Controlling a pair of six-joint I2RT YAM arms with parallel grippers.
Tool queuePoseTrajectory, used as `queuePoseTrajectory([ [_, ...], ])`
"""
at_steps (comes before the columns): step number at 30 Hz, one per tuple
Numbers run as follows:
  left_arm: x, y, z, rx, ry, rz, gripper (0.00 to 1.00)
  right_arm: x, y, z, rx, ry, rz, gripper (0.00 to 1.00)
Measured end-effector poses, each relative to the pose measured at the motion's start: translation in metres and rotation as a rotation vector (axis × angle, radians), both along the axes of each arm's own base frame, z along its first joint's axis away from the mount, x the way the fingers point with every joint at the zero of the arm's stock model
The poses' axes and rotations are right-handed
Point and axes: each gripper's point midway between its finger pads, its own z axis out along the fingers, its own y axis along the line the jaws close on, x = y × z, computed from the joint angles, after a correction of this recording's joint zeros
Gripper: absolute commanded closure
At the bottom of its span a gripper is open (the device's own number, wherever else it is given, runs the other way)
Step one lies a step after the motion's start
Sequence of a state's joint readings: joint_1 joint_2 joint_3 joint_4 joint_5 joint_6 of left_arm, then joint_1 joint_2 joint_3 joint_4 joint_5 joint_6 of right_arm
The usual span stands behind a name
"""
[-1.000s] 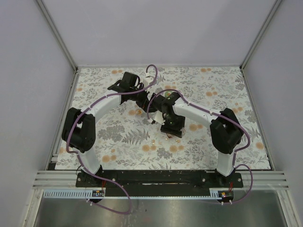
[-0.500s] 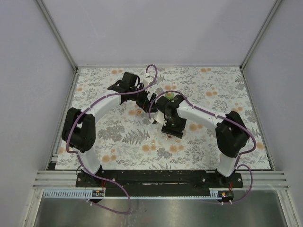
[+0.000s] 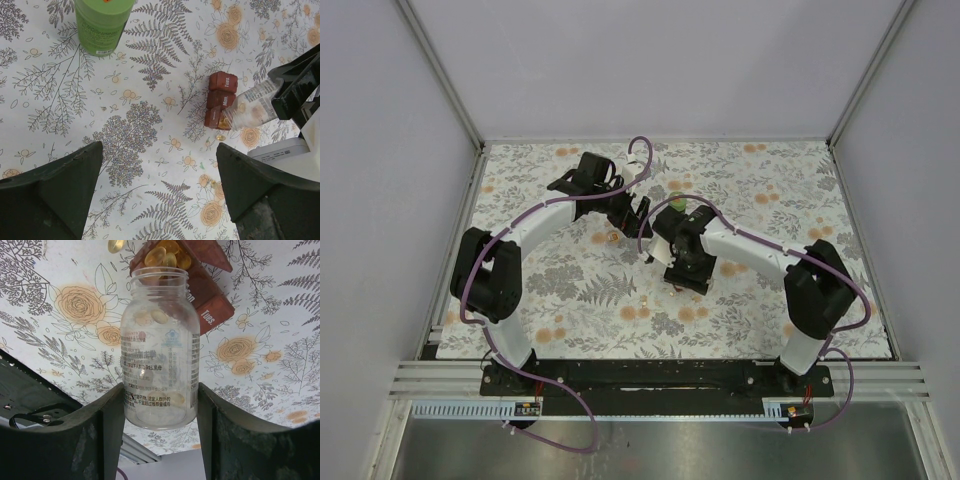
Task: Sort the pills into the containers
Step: Pour the pill into the pill container.
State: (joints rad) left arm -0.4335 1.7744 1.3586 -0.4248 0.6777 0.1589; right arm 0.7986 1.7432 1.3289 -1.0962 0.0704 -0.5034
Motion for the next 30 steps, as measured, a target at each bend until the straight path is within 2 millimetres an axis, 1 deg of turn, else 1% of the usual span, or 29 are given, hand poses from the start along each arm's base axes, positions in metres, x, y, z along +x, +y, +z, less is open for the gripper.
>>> queuePoseTrajectory([
  [12,0.0,0.0,0.0,0.0,0.0,0.0,0.01,-0.001,-0.001,0.009,0.029,-0.028,-0.008,1.0],
  [22,-0.001,-0.001,0.001,-0.009,0.003,-0.009,0.01,-0.004,-0.004,0.005,0.043,-0.041,-0.016,1.0],
  [30,-0.005,-0.003,0.002,-0.024,0.014,-0.026,0.01,-0.004,-0.004,0.016,0.129,-0.117,-0.041,1.0],
])
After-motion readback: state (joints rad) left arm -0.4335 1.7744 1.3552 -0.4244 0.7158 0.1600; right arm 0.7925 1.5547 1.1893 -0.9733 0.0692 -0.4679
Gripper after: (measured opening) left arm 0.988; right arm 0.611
